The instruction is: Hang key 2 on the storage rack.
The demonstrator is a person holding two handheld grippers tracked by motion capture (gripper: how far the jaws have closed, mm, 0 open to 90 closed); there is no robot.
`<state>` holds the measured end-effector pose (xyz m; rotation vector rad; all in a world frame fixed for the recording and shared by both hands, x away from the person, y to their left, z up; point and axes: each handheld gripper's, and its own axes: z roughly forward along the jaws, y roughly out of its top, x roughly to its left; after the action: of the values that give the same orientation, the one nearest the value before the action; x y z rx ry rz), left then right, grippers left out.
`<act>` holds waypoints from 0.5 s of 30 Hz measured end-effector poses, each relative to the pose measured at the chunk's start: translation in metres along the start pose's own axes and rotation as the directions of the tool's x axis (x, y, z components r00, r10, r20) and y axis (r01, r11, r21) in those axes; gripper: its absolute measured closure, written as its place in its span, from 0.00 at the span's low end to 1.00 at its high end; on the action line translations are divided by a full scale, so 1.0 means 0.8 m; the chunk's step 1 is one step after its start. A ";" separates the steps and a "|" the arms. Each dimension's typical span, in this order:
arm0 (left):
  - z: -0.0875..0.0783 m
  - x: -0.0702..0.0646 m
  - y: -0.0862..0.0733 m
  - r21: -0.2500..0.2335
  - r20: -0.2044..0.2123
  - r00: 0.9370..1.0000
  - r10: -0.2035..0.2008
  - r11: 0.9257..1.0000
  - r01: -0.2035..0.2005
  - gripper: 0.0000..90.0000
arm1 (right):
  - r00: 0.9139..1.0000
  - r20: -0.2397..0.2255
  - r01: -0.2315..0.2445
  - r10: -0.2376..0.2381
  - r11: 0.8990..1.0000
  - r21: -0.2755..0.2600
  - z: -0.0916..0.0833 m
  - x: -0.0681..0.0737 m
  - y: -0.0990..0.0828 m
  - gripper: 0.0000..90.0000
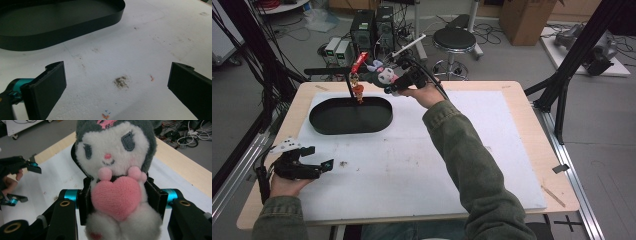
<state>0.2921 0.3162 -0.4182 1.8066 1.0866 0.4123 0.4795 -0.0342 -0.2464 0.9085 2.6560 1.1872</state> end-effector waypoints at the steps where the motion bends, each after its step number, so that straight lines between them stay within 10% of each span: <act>1: 0.000 0.000 0.000 -0.001 0.003 1.000 0.000 1.000 0.000 0.03 | 1.000 0.002 -0.002 0.002 1.000 0.004 0.002 0.000 0.002 0.54; 15: -0.002 0.002 0.000 -0.010 0.002 1.000 -0.009 1.000 0.009 0.03 | 0.999 0.036 -0.036 0.034 0.999 0.037 0.025 -0.004 0.027 0.54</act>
<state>0.2919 0.3185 -0.4175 1.7924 1.0892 0.4105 0.4984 -0.0118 -0.2453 0.9762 2.6545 1.1209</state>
